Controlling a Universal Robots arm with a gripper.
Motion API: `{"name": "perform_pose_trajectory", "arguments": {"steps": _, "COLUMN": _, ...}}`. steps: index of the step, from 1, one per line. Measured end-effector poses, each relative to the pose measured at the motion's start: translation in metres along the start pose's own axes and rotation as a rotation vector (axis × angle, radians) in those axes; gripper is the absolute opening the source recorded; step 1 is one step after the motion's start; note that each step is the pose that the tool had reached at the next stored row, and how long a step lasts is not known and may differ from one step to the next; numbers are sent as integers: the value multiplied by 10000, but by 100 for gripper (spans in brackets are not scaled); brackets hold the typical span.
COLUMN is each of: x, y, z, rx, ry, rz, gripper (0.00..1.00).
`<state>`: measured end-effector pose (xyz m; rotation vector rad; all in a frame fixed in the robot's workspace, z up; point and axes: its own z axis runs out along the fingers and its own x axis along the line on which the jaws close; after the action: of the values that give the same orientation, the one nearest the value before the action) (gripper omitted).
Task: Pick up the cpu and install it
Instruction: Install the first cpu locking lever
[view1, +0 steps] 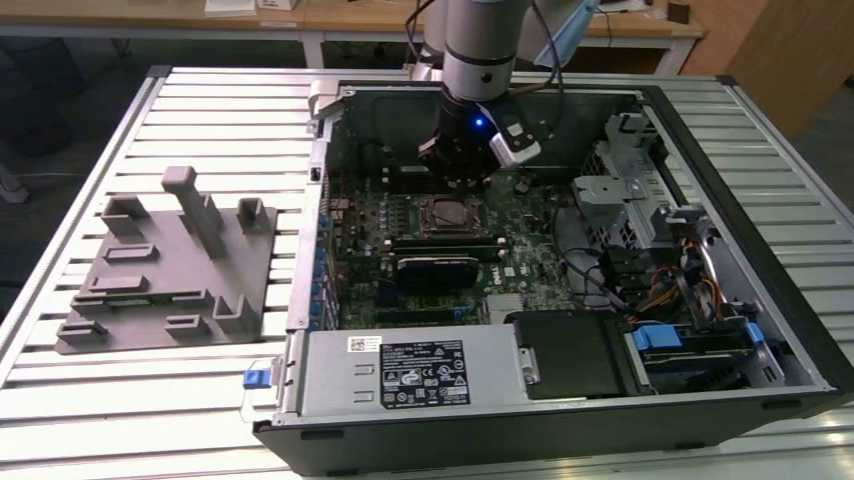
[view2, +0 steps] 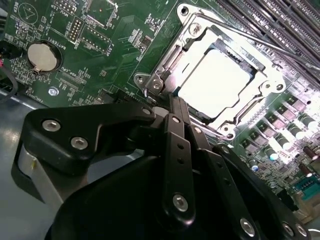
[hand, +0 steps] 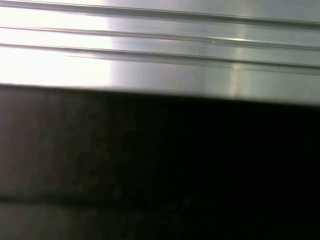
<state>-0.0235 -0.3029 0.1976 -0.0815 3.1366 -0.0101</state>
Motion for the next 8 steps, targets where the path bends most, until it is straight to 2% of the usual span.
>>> {"name": "perform_pose_trajectory", "arguments": {"steps": 2, "x": 0, "y": -1, "z": 2, "rx": -8, "ry": 1, "rz": 1, "gripper": 11}}
{"name": "perform_pose_trajectory", "arguments": {"steps": 3, "x": -1, "y": 0, "z": 3, "rx": -58, "ry": -3, "rz": -1, "gripper": 11}}
{"name": "perform_pose_trajectory", "arguments": {"steps": 5, "x": -2, "y": 2, "z": 5, "rx": -226, "ry": -13, "rz": -3, "gripper": 11}}
{"name": "perform_pose_trajectory", "arguments": {"steps": 8, "x": -4, "y": 4, "z": 8, "rx": -534, "ry": -34, "rz": -7, "gripper": 11}}
